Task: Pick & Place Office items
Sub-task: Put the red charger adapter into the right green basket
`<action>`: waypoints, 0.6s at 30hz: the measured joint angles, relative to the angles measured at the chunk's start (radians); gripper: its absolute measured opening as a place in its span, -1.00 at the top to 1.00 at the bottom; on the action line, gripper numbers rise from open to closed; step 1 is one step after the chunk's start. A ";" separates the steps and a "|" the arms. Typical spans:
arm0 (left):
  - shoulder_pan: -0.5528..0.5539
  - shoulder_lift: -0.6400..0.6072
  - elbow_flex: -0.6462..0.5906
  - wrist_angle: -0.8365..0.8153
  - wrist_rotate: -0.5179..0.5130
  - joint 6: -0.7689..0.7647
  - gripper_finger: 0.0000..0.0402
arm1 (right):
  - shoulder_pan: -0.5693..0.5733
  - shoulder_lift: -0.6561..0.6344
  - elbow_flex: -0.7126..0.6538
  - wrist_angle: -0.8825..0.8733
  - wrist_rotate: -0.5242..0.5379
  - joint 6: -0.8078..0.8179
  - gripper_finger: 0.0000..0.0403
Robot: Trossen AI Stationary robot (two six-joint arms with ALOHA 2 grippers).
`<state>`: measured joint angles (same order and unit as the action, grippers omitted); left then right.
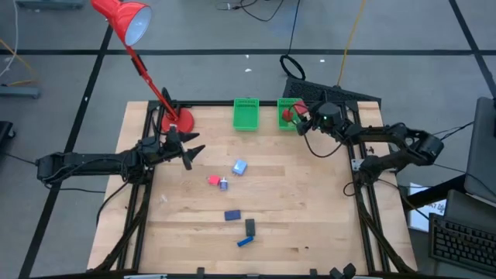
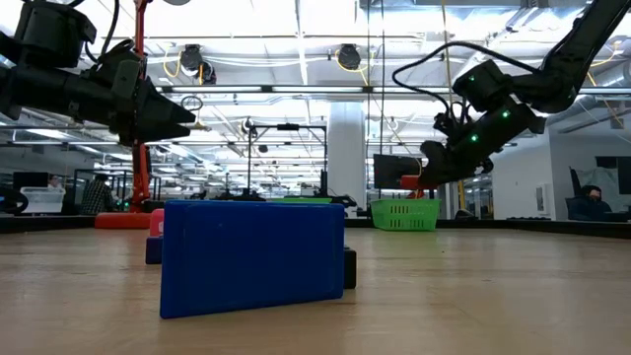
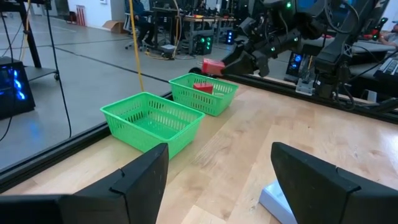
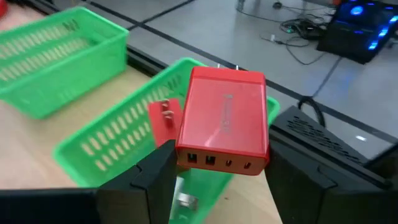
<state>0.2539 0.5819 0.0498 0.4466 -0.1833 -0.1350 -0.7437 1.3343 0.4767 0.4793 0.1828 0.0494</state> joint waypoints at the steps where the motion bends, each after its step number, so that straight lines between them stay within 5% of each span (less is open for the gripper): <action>1: 0.000 0.000 0.000 0.000 0.000 0.000 -0.44 | 0.000 0.002 0.000 0.001 0.004 -0.005 0.00; 18: 0.000 0.000 0.000 0.000 0.000 0.000 -0.37 | 0.000 0.024 0.000 0.024 0.030 -0.072 0.00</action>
<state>0.2539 0.5819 0.0498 0.4465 -0.1833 -0.1349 -0.7433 1.3581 0.4767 0.5033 0.2129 -0.0231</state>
